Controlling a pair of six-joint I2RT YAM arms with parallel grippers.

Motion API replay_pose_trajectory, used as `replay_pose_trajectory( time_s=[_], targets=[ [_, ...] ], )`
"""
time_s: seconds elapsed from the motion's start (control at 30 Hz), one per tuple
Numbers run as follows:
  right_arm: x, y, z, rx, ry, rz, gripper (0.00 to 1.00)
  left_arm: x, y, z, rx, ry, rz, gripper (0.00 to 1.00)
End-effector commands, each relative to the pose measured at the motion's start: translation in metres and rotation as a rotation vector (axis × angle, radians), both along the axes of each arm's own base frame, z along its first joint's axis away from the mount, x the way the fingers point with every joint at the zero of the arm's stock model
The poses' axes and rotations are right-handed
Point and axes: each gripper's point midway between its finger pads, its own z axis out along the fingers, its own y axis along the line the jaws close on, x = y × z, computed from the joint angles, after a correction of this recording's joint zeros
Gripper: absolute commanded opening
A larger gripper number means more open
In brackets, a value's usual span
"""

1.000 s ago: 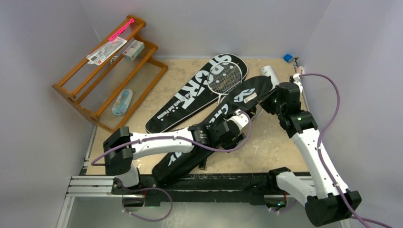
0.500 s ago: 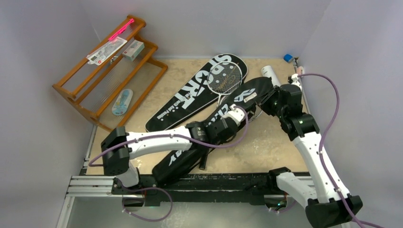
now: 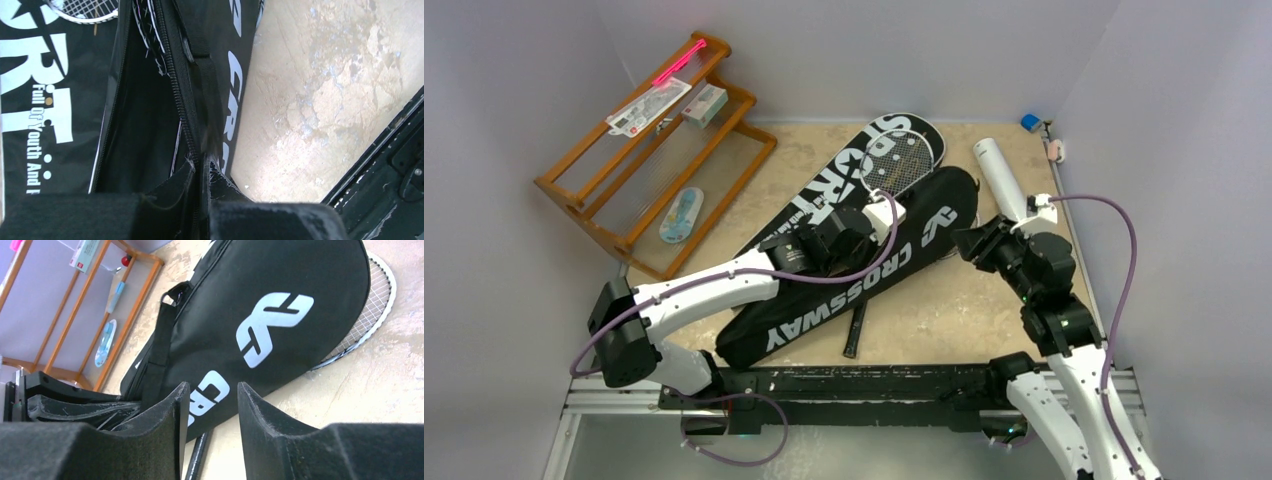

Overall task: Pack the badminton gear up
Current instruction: Adjust the racket bag at the center of the board.

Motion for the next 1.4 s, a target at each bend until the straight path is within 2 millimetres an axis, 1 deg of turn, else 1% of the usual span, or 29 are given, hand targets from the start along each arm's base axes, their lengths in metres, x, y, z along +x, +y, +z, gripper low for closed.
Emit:
replay_pose_trajectory(
  time_s=[0.0,0.13,0.27,0.37,0.4,0.47,0.53,0.6,0.63,0.7,0.87,0.97,1.1,1.23,1.37],
  targets=[
    [0.008,0.003,-0.002,-0.012,-0.071,0.021,0.41,-0.004,-0.022,0.016,-0.107,-0.063,-0.109,0.00],
    [0.012,0.013,-0.027,0.003,0.006,0.057,0.38,-0.004,-0.027,0.012,-0.074,-0.061,-0.146,0.00],
    [0.008,0.023,-0.040,0.044,0.030,0.106,0.37,-0.010,-0.028,0.005,-0.050,-0.047,-0.187,0.00],
    [0.004,0.029,-0.046,0.075,0.017,0.136,0.37,-0.009,-0.024,0.005,-0.064,-0.084,-0.167,0.00],
    [0.004,0.030,-0.048,0.081,0.010,0.143,0.37,-0.007,-0.021,0.009,-0.068,-0.104,-0.149,0.00],
    [0.003,0.032,-0.057,0.083,0.024,0.154,0.37,-0.003,-0.015,0.012,-0.056,-0.123,-0.124,0.00],
    [0.003,0.033,-0.068,0.079,0.061,0.155,0.37,0.001,-0.009,0.009,-0.033,-0.127,-0.096,0.00],
    [0.004,0.033,-0.076,0.077,0.090,0.152,0.37,0.000,-0.007,-0.004,-0.008,-0.118,-0.100,0.00],
    [0.005,0.033,-0.076,0.078,0.096,0.151,0.37,-0.001,-0.007,-0.010,0.003,-0.108,-0.104,0.00],
    [0.008,0.036,-0.068,0.090,0.081,0.159,0.37,-0.003,-0.008,-0.018,0.013,-0.092,-0.116,0.00],
    [0.021,0.037,-0.046,0.112,0.080,0.133,0.36,-0.003,-0.007,-0.013,-0.005,-0.114,-0.115,0.00],
    [0.032,0.036,-0.041,0.105,0.110,0.104,0.34,-0.006,-0.007,-0.013,-0.011,-0.121,-0.128,0.00],
    [0.047,0.033,-0.031,0.110,0.116,0.055,0.33,-0.005,-0.007,-0.012,-0.006,-0.130,-0.127,0.00],
    [0.057,0.035,-0.035,0.131,0.180,0.026,0.32,-0.006,-0.007,-0.012,-0.005,-0.128,-0.132,0.00],
    [0.066,0.026,-0.040,0.113,0.238,-0.048,0.25,-0.006,-0.007,-0.011,0.000,-0.133,-0.133,0.00]
  ],
)
